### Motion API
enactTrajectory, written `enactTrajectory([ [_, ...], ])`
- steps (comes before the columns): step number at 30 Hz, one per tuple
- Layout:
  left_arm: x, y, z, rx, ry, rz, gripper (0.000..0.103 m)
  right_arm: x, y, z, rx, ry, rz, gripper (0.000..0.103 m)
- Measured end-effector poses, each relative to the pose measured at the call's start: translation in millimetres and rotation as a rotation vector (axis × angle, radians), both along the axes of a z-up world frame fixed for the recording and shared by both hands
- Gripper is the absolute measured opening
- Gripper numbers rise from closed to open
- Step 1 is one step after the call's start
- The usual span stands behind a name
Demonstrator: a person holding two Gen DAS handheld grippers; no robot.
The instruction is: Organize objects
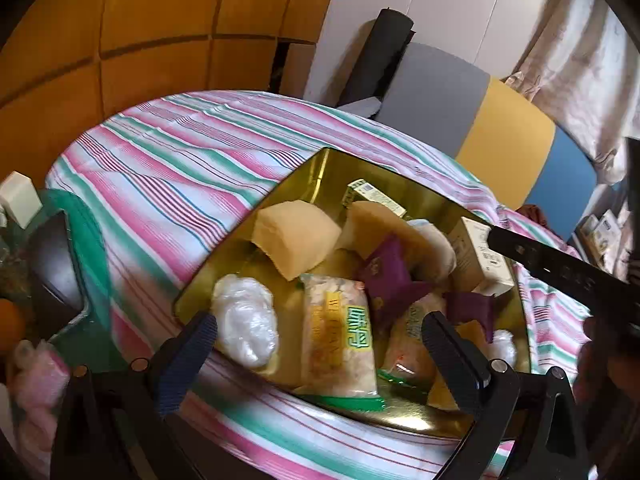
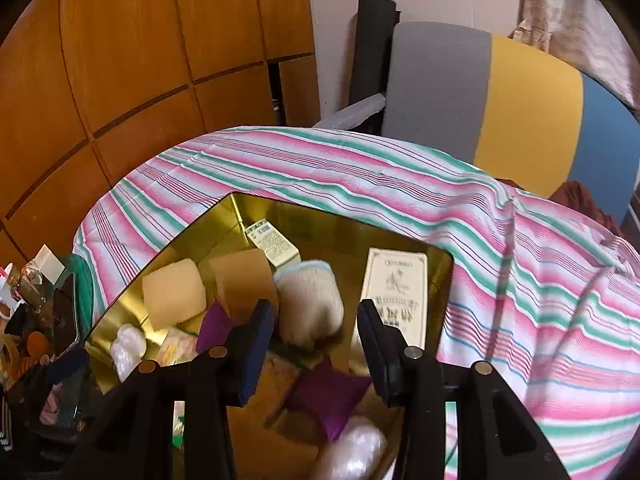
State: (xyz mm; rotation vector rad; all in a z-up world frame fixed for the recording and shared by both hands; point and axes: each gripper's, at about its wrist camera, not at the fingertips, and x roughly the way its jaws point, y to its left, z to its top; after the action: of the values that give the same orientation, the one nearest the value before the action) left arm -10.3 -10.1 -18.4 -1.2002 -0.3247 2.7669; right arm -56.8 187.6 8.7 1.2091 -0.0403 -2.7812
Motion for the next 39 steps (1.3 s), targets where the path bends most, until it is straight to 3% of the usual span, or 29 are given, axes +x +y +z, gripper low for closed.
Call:
enactTrajectory([
  [18,21.1,0.8,17.3,-0.030,0.028,-0.030,0.103,59.9,-3.6,2.6,0.032,0.013,-0.146,0.050],
  [21,23.5,2.9,20.2,-0.066,0.038,-0.023,0.103,64.4,-4.4,2.9,0.027,0.008,-0.167,0.060],
  [27,24.7,7.4,22.2,-0.168,0.031,0.006,0.103,73.7,-4.5,4.4,0.019,0.012,-0.219,0.061],
  [32,22.0,-0.4,19.7,-0.123,-0.009,0.021,0.103,78.1,-1.8,3.0,0.058,-0.008,-0.293,0.061],
  [39,29.5,-1.4,28.3,-0.140,0.047,0.078,0.103,85.7,0.5,-0.9,0.014,-0.030,-0.342,0.061],
])
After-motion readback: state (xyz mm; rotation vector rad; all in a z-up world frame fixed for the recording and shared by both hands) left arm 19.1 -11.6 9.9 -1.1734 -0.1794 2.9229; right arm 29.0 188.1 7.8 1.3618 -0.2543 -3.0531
